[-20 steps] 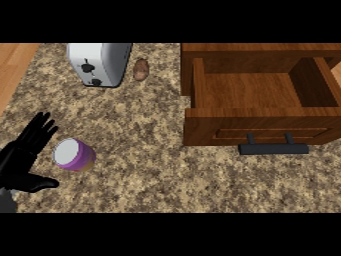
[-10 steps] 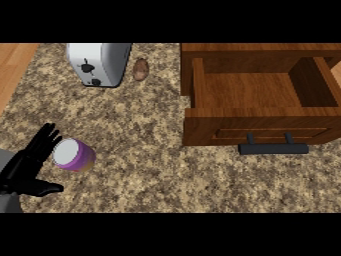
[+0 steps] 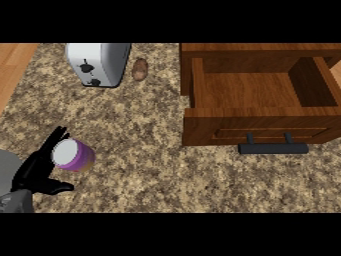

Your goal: Pick up the can, place it into the drawer and close the drawer

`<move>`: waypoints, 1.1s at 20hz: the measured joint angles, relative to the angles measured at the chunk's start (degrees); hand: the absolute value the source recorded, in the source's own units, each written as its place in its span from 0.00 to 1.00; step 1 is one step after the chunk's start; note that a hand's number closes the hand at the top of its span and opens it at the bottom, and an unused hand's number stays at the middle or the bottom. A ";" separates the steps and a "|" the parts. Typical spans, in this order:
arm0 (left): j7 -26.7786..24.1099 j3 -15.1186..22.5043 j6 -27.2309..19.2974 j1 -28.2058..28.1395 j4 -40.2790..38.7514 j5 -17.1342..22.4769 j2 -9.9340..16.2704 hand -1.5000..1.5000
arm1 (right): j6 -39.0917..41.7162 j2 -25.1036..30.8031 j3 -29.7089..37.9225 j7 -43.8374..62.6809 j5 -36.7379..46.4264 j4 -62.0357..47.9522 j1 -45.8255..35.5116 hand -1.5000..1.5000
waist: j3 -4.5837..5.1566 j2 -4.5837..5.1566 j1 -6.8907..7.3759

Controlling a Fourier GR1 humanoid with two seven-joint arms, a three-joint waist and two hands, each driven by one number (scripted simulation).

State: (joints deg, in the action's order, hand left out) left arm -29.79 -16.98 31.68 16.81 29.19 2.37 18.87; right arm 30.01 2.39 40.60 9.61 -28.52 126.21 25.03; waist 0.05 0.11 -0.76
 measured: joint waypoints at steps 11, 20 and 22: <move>-1.63 -0.82 -0.15 6.00 -9.54 0.89 -1.07 1.00 | 0.76 -0.61 1.80 2.89 -2.13 1.38 -0.42 0.00 | 0.01 0.00 -0.04; 1.84 0.09 4.99 8.73 -8.57 2.69 -2.46 1.00 | 0.37 -0.59 2.39 4.93 -4.04 2.35 -0.87 0.00 | -0.01 -0.06 0.10; 2.44 0.43 6.07 9.03 -7.26 3.15 -2.73 1.00 | 0.03 -1.17 1.57 4.42 -3.02 2.60 -0.69 0.00 | -0.01 -0.10 0.21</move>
State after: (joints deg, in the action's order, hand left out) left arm -27.34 -16.55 37.75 25.84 21.93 5.52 16.14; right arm 30.03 1.22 42.17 14.03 -31.53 128.80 24.33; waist 0.04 0.01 -0.56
